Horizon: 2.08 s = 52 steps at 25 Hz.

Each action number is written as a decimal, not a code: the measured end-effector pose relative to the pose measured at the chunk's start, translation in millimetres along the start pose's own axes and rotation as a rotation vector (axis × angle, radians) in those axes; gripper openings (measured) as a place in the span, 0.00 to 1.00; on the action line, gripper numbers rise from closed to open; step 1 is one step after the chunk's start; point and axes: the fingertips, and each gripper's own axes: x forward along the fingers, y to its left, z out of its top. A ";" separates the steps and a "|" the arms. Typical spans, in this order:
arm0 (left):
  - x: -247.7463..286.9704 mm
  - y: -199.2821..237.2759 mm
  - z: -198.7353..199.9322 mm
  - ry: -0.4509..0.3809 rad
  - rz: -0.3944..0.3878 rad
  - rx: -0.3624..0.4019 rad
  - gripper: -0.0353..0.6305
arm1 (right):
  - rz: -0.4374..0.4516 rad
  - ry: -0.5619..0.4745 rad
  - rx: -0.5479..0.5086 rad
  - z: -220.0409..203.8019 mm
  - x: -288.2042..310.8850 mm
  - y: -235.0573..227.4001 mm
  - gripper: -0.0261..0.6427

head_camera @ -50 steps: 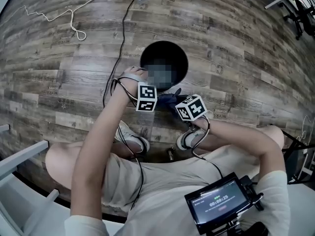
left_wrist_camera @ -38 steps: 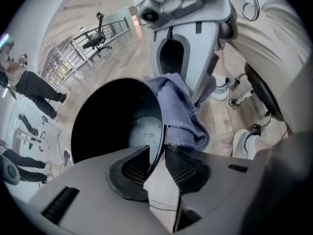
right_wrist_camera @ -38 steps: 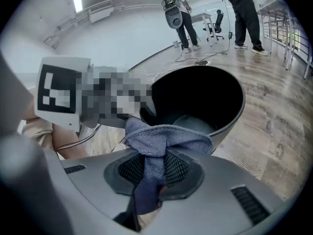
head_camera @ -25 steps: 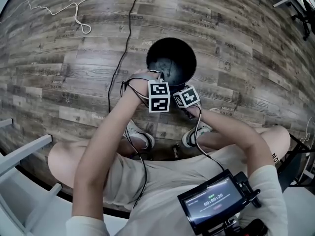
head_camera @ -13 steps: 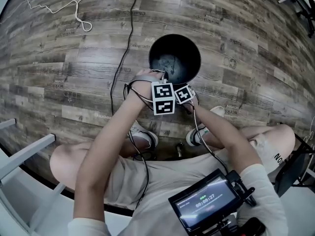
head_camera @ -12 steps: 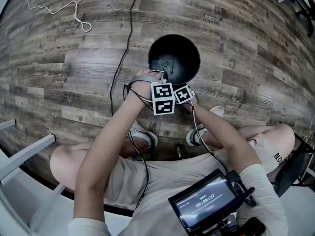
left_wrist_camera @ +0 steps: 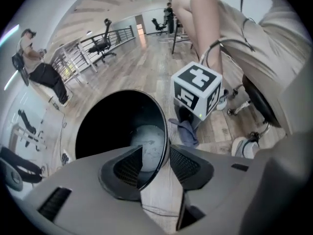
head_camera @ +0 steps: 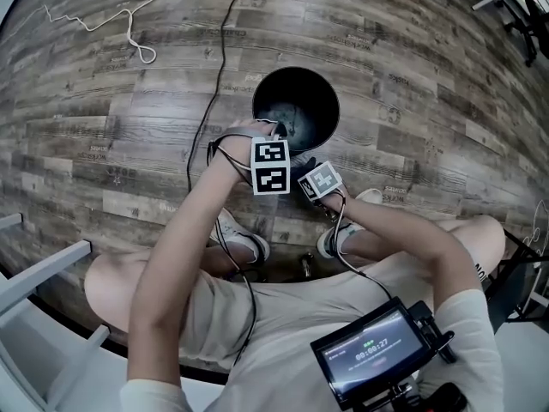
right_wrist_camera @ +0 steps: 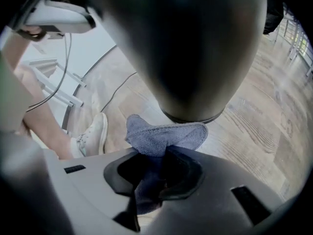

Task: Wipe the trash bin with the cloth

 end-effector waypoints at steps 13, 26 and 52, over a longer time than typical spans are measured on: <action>24.5 13.0 -44.6 0.180 0.160 0.307 0.32 | 0.160 -0.134 -0.034 33.3 -120.3 59.9 0.15; 23.2 2.2 -16.6 0.155 0.064 0.068 0.24 | 0.091 -0.213 -0.019 69.4 -128.9 21.6 0.15; 23.5 1.5 -13.0 0.160 0.078 0.092 0.22 | -0.057 -0.173 0.038 43.4 64.1 -52.7 0.15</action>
